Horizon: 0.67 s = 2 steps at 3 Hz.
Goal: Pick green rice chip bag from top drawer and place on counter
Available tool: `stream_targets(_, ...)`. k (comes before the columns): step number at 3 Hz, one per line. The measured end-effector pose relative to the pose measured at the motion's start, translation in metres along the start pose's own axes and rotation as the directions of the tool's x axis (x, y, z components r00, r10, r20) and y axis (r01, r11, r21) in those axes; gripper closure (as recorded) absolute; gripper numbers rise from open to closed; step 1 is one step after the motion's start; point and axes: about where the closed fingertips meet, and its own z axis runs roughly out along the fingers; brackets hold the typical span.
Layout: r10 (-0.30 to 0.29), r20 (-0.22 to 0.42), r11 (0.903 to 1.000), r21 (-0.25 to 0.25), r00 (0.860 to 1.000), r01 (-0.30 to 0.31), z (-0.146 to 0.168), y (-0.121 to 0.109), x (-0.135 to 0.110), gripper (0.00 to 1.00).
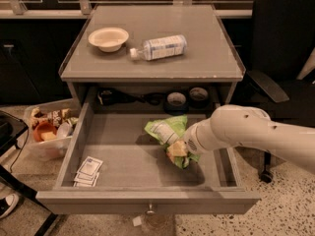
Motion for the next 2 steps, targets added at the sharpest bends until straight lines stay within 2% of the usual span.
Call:
stream_targets(1, -0.040, 0.066, 0.9986, 0.038, 0.997, 0.037, -0.030, -0.002, -0.012, 1.00)
stream_targets(2, -0.082, 0.147, 0.9939, 0.085, 0.986, 0.070, -0.058, -0.006, -0.031, 1.00)
